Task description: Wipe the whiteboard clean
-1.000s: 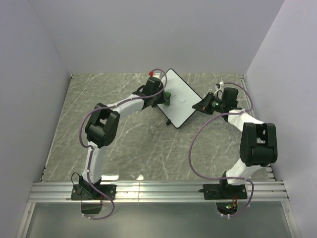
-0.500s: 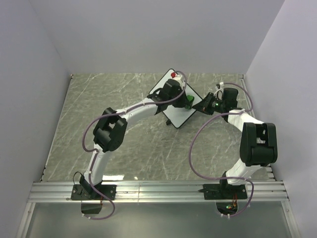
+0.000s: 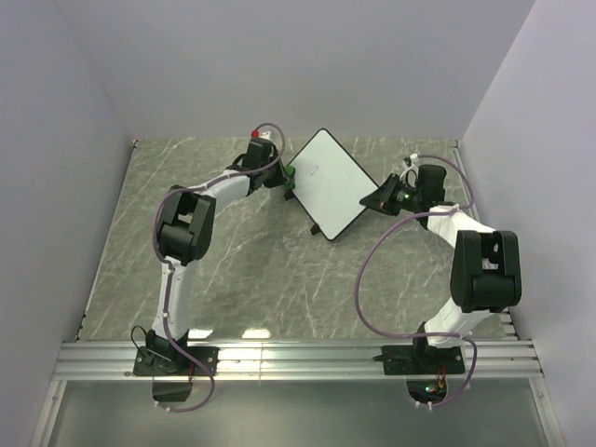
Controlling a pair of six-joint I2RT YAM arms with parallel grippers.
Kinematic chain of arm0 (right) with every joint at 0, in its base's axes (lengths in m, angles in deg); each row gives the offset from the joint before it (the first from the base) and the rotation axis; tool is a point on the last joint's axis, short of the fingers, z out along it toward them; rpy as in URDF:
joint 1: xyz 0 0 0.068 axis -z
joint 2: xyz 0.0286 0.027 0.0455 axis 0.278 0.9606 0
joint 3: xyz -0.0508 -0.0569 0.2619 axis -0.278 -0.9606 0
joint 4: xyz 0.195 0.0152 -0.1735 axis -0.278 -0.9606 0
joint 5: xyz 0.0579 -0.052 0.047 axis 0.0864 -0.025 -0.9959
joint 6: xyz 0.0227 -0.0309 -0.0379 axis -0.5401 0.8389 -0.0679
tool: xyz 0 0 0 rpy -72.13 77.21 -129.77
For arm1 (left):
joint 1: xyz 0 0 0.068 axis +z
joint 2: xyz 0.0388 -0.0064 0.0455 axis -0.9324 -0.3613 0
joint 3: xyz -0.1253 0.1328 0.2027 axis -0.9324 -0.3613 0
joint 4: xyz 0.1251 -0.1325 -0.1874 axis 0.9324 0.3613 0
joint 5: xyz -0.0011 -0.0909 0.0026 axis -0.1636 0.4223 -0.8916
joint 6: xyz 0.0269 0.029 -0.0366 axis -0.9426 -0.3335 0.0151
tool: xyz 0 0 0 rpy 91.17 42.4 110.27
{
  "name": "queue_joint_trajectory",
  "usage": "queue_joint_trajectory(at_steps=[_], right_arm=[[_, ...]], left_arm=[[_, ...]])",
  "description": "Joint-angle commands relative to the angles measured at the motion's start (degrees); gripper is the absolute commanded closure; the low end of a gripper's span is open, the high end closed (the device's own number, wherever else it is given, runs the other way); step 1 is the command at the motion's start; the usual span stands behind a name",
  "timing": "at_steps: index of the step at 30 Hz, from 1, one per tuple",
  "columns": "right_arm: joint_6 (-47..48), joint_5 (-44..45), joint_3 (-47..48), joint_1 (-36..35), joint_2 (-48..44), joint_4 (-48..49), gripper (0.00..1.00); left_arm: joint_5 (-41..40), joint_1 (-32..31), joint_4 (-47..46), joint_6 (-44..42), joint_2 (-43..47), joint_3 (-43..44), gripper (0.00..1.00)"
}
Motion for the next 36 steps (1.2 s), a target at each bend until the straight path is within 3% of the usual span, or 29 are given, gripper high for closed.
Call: queue_joint_trajectory(at_steps=[1,11,18,24,31,36], right_arm=[[0.0,0.7,1.4,-1.0,0.4,-6.0,1.00],[-0.8,0.7,1.9,-1.0,1.7,-5.3,1.00],[-0.8,1.0,1.7,-3.0,2.7,-5.0,1.00],[-0.9,1.0,1.1,-3.3,3.2,-4.9,1.00],[-0.6,1.1,1.9,-3.9,3.8,-5.0,1.00],[0.5,1.2,2.3,-3.8,3.4,-6.1,1.00]], left_arm=[[-1.1,-1.2,1.9,-2.0,-3.0,-1.0,1.00],[2.2,-6.4,-0.5,0.9,-1.7,1.4,1.00],[7.0,-11.4,1.6,2.0,-5.1,10.9,0.99],[11.0,-13.2,3.3,0.2,-6.5,14.1,1.00],[9.8,-9.0,4.3,1.3,-7.3,14.5,1.00],[8.9,-4.2,8.5,-0.5,-12.3,20.4,1.00]])
